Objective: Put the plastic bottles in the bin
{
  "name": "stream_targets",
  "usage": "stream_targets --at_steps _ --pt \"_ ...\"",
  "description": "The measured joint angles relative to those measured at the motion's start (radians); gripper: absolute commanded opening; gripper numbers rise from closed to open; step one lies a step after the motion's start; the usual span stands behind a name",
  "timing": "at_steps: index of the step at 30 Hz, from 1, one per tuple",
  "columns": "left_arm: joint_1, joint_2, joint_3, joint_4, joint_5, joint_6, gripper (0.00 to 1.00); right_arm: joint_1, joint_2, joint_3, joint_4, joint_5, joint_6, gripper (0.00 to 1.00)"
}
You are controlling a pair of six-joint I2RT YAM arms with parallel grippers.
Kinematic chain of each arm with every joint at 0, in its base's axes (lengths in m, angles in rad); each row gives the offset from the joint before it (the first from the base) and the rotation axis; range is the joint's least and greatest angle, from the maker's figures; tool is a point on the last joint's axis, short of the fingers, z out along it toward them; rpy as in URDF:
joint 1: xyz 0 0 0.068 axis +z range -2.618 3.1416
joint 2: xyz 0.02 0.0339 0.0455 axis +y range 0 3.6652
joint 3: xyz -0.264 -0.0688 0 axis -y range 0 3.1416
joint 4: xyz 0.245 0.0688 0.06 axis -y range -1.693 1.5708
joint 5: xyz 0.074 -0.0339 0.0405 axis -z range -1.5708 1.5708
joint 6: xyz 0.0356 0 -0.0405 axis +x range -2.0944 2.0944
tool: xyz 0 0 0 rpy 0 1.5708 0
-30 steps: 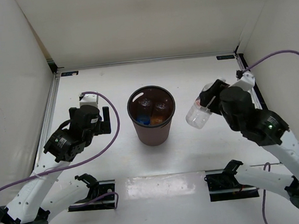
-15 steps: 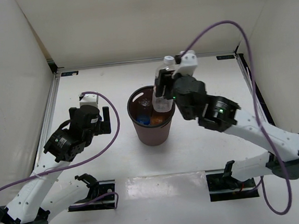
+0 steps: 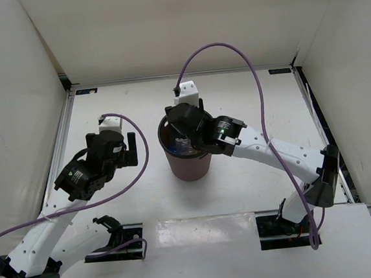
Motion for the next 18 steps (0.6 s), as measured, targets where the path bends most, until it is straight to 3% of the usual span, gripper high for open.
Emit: stream_targets --at_steps 2,5,6,7,8,18 --pt "0.0 0.0 0.0 0.0 0.0 0.0 1.0 0.01 0.002 -0.003 -0.016 0.002 0.018 0.03" --pt "0.0 0.0 0.0 0.0 0.0 0.0 1.0 0.035 0.003 -0.011 -0.033 0.03 0.061 0.3" --pt "0.0 0.0 0.0 0.0 0.0 0.0 1.0 0.046 0.004 -0.014 -0.043 0.042 0.077 0.5" --pt "0.0 0.0 0.0 0.0 0.0 0.0 1.0 0.056 0.005 -0.021 -0.046 0.053 0.089 0.61" --pt "0.0 0.0 0.0 0.0 0.0 0.0 1.0 0.065 0.005 -0.028 -0.047 0.061 0.098 0.87" --pt "0.0 0.006 0.0 0.0 0.0 0.0 1.0 0.093 -0.004 -0.043 -0.107 0.151 0.139 0.9"
